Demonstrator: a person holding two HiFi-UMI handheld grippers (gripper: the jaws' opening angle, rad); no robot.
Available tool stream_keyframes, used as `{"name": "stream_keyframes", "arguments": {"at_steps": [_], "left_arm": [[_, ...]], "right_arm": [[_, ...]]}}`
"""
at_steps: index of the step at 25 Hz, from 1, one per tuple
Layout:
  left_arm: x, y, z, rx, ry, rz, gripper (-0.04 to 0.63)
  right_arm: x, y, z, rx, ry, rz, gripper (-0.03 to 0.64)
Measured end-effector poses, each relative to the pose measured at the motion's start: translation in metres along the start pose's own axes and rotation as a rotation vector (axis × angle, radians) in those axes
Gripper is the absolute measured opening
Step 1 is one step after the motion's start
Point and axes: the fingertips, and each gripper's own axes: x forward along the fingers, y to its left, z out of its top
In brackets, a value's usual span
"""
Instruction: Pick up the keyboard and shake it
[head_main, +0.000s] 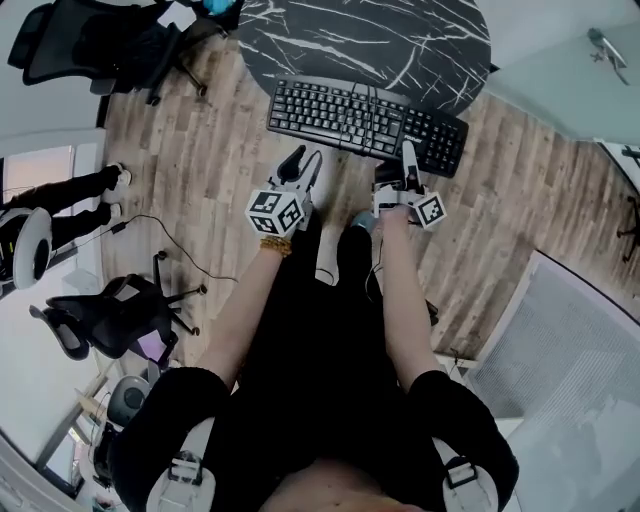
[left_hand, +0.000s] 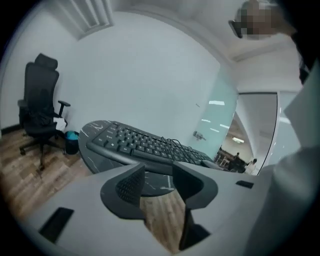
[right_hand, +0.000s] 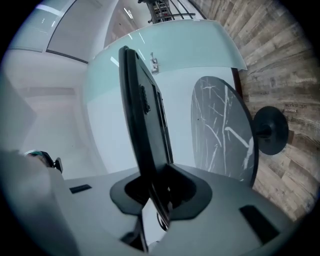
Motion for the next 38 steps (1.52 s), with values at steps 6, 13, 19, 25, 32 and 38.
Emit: {"name": "stream_keyframes", "arguments": {"at_steps": [6, 13, 19, 25, 32, 38], "left_arm": [[-0.001, 0.013, 0.022, -0.337, -0.123, -0.055, 0.195], [-0.004, 0.021, 0.079, -0.577, -0.311, -0.236, 0.222], [0.004, 0.033, 0.097, -0.688, -0.37, -0.251, 0.222], [0.002, 0.045, 0.102, -0.759, -0.417, -0.203, 0.203], [0.001, 0.031, 0.132, -0.796, -0.473, -0.348, 0.094], [-0.002, 0.028, 0.155, -0.825, -0.509, -0.444, 0.078]], "right_arm": [[0.023, 0.043, -0.004, -0.005, 0.019, 0.051, 0.081], [0.046, 0.07, -0.018, 0.027, 0.044, 0.1, 0.081], [0.055, 0.077, -0.034, 0.037, 0.105, 0.107, 0.084], [0.057, 0.077, -0.049, 0.051, 0.144, 0.093, 0.084], [0.065, 0.084, -0.048, -0.102, 0.228, 0.086, 0.1], [0.078, 0.107, -0.061, -0.329, 0.423, 0.092, 0.192]]}}
